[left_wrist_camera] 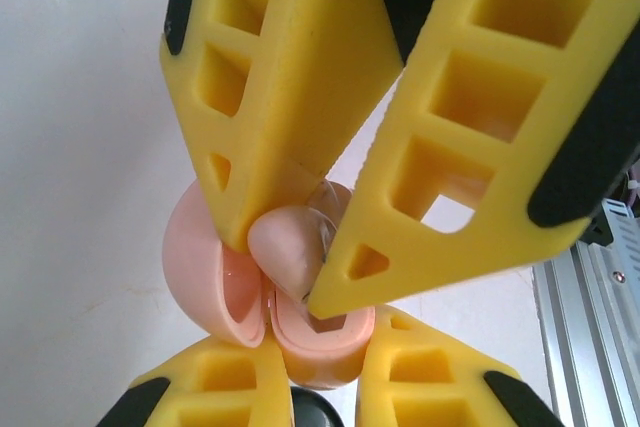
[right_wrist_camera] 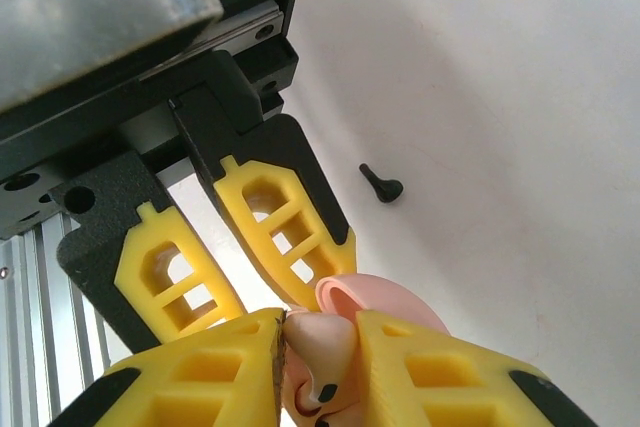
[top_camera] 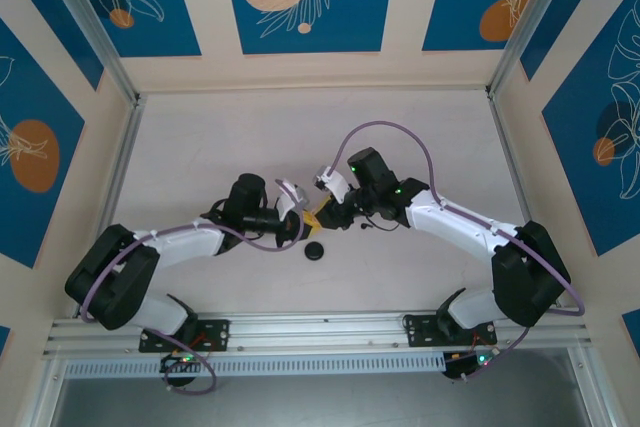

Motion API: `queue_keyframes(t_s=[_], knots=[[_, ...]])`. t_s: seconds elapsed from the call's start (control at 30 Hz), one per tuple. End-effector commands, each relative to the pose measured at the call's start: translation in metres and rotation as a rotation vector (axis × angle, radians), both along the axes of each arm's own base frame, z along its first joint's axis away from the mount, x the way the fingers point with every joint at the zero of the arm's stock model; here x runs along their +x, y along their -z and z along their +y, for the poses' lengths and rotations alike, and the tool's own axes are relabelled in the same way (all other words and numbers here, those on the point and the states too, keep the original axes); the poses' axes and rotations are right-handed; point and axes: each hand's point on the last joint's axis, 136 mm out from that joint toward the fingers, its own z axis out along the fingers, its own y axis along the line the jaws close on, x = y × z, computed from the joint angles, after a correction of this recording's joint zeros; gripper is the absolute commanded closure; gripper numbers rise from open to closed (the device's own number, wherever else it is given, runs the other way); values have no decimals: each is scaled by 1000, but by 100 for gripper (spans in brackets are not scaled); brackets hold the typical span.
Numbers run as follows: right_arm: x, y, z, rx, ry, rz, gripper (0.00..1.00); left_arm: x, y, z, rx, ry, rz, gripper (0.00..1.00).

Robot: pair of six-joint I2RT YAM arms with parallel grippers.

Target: Insert wireless bluetooth earbuds into charging case

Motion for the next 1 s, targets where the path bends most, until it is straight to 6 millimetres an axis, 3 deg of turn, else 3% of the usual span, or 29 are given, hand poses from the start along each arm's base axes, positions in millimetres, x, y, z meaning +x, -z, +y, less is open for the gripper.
queue_keyframes(t_s=[0.0,0.5,0.97], knots=[[9,5,-11,-69,33,-30,74,-14,-28,-10,-66,100,-93,88],[3,8,0,-36,-7,24,71,-15,-35,-14,-83,110,-104,87],[7,10,-7,-42,17,37,71,-14,-32,-13,-74,106,-100,87]])
